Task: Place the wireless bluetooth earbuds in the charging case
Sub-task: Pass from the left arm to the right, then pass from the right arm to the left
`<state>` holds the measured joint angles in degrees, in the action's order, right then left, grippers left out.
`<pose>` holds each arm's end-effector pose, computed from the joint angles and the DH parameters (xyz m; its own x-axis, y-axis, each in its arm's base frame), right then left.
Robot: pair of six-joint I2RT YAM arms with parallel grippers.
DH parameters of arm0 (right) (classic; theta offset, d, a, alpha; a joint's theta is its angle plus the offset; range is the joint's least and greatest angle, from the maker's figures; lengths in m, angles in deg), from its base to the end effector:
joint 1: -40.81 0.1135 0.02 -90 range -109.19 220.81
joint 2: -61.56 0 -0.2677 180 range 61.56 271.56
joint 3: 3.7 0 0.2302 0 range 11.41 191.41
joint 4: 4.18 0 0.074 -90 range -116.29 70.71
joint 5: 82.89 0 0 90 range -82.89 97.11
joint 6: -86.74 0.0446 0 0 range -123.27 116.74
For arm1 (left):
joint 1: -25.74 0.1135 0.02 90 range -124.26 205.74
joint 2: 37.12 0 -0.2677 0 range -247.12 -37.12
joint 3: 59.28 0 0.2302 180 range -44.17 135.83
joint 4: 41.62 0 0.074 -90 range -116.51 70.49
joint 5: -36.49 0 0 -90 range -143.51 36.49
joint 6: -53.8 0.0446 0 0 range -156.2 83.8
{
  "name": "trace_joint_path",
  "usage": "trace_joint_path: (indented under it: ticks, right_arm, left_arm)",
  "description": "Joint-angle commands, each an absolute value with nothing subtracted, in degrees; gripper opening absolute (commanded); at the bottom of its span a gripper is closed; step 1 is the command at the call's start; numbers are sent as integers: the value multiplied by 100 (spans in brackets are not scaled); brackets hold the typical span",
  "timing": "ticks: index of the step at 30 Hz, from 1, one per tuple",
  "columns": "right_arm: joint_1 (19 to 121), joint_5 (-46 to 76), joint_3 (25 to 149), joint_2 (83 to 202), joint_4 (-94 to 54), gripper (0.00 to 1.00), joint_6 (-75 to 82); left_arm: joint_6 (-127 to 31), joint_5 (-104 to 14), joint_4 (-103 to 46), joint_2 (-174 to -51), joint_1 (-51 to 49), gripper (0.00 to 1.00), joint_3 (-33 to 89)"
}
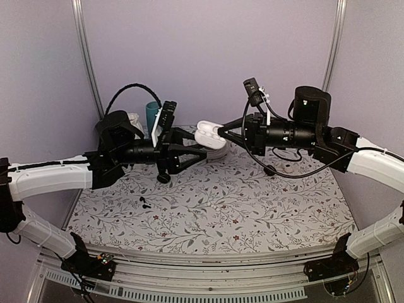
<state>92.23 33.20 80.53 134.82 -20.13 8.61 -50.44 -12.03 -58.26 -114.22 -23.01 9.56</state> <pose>0.1608 0.2331 0.4038 -0.2536 -0.0217 -0.9671 -0.9433 0.2269 0.2423 0.1718 -0.2408 0.3570 -0.1517 -0.1065 -0.9827 0.9884 -0.0257 -0.1498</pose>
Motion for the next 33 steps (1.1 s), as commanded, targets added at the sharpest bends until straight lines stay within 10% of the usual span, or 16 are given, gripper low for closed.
trace_joint_path:
  ticks: [1, 33]
  right_arm:
    - [9243, 3037, 8406, 13473, -2529, 3, 478]
    - [9493, 2337, 8743, 13669, -3129, 4, 47]
  left_arm:
    - [-4767, -1262, -5368, -11253, -2357, 49, 1164]
    - [-4749, -1376, -4998, -11406, -2360, 31, 1401]
